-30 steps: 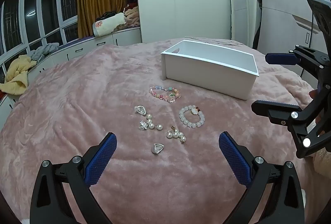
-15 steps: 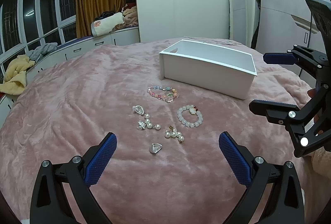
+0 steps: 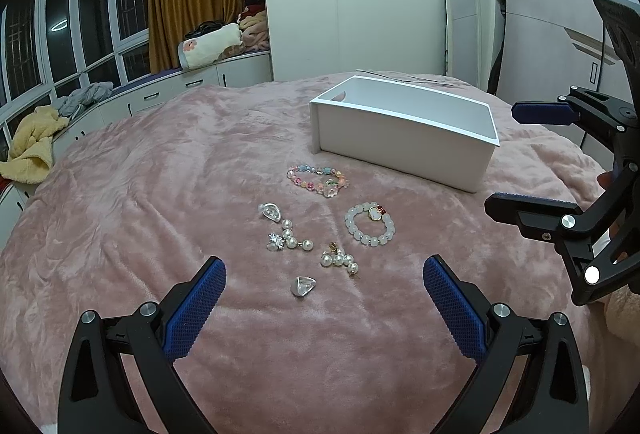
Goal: Organize jewelry
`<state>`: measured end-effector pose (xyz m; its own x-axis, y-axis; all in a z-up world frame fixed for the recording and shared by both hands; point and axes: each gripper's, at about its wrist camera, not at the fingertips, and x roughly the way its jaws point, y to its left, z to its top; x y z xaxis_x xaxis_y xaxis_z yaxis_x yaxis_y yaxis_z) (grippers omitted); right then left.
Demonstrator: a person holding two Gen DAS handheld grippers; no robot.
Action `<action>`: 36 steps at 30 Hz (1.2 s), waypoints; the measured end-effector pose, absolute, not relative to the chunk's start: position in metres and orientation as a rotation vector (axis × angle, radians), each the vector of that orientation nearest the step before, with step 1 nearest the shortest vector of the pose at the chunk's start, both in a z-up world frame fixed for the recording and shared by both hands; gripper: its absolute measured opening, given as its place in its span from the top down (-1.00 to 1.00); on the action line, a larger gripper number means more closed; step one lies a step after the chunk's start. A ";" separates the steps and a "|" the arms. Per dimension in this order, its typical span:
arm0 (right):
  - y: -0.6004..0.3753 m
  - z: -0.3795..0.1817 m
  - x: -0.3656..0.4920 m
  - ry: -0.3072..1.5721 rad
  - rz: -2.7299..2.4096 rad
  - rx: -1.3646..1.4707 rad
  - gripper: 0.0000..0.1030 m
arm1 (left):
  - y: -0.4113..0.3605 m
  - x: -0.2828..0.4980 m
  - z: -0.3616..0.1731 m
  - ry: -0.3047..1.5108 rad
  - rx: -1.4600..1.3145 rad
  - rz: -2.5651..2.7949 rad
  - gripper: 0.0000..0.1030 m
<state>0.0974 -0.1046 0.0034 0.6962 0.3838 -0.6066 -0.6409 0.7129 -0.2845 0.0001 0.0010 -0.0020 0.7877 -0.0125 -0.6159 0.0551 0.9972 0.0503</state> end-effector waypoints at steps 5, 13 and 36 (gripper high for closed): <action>-0.105 0.004 0.097 0.543 0.600 -0.510 -0.91 | 0.001 0.000 -0.002 0.664 0.068 -0.036 -0.94; -0.106 0.004 0.096 0.545 0.601 -0.510 -0.91 | 0.001 0.000 -0.002 0.665 0.069 -0.036 -0.94; -0.106 0.004 0.098 0.547 0.600 -0.508 -0.91 | 0.002 0.000 -0.001 0.666 0.070 -0.035 -0.94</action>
<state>0.0979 -0.1063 0.0037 0.6945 0.3839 -0.6085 -0.6414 0.7136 -0.2818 0.0000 0.0017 -0.0014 0.7857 -0.0098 -0.6185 0.0546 0.9971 0.0535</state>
